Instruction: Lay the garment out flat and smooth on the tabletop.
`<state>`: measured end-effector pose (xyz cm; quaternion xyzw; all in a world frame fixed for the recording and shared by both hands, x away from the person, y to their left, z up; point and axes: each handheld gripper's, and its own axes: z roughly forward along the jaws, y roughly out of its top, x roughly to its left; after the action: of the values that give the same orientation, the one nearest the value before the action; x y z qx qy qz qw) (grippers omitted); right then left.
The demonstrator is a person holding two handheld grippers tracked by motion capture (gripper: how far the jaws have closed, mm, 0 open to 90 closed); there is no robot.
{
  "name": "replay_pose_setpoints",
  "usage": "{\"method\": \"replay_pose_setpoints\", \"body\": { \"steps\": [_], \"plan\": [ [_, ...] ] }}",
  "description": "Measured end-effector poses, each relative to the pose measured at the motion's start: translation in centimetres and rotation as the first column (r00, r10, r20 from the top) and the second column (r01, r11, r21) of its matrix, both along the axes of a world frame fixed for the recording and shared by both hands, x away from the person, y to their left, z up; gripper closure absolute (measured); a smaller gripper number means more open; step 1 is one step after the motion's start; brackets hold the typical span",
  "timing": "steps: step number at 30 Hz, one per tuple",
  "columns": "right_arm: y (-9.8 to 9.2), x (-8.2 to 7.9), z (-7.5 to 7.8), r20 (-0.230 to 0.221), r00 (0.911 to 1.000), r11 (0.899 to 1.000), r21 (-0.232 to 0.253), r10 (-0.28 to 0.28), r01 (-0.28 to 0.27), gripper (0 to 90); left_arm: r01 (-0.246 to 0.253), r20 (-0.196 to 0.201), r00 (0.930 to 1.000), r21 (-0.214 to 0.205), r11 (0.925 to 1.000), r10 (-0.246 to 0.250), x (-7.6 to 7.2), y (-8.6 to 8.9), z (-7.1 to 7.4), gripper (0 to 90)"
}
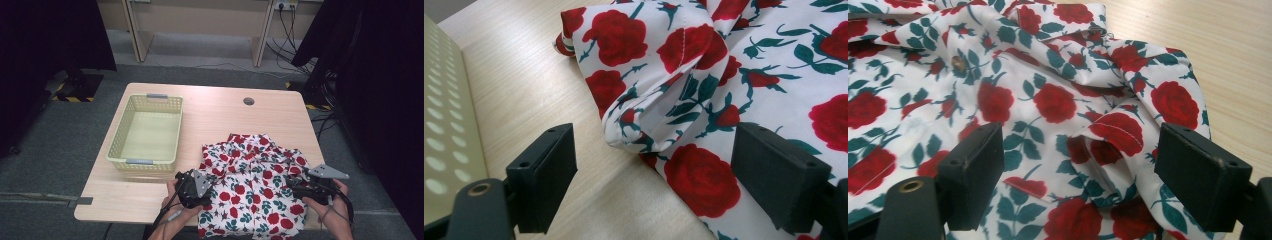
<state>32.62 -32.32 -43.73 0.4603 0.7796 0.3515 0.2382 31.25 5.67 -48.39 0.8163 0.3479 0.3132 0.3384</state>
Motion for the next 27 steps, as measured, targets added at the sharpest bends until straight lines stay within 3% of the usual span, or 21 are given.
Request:
{"method": "replay_pose_setpoints", "body": {
  "steps": [4, 8, 11, 13, 16, 22, 25, 27],
  "plan": [
    [0.2, 0.7, -0.6, -0.006, 0.9999, 1.0, 0.013, -0.011, 0.011, 21.9, 0.002, -0.006, 1.0, -0.004, 1.0, -0.002, -0.2, 0.2, 0.0, 17.6],
    [0.7, 1.8, -1.6, -0.031, 0.9994, 1.0, -0.009, -0.014, 0.014, 27.4, 0.005, -0.022, 0.9997, -0.017, 0.9998, -0.005, -0.2, 0.5, 0.0, 17.6],
    [0.5, 2.7, -2.5, -0.048, 0.9983, 0.999, -0.039, -0.031, 0.029, 45.9, 0.006, -0.042, 0.9991, -0.028, 0.9996, -0.007, 0.0, 0.7, 0.1, 17.4],
    [0.1, 3.1, -2.8, -0.034, 0.9986, 0.998, -0.054, -0.042, 0.04, 59.6, 0.004, -0.051, 0.9987, -0.038, 0.9993, -0.006, 0.1, 0.8, 0.1, 17.3],
    [-0.8, 3.4, -2.8, -0.022, 0.9985, 0.996, -0.078, -0.049, 0.048, 69.8, 0.005, -0.041, 0.9991, -0.028, 0.9996, -0.006, 0.0, 0.7, 0.1, 17.3],
    [-2.8, 4.3, -2.2, 0.015, 0.9936, 0.986, -0.122, -0.112, 0.113, 74.5, 0.005, -0.04, 0.9992, -0.028, 0.9996, -0.006, 0.0, 0.7, 0.1, 17.3],
    [-4.3, 4.9, -1.6, 0.054, 0.9837, 0.971, -0.162, -0.172, 0.178, 74.5, 0.004, -0.042, 0.9991, -0.031, 0.9995, -0.006, 0.0, 0.7, 0.1, 17.3],
    [-5.4, 5.3, -1.2, 0.064, 0.9765, 0.965, -0.155, -0.206, 0.214, 73.9, 0.004, -0.042, 0.9991, -0.032, 0.9995, -0.005, 0.0, 0.7, 0.1, 17.3]
  ]
}}
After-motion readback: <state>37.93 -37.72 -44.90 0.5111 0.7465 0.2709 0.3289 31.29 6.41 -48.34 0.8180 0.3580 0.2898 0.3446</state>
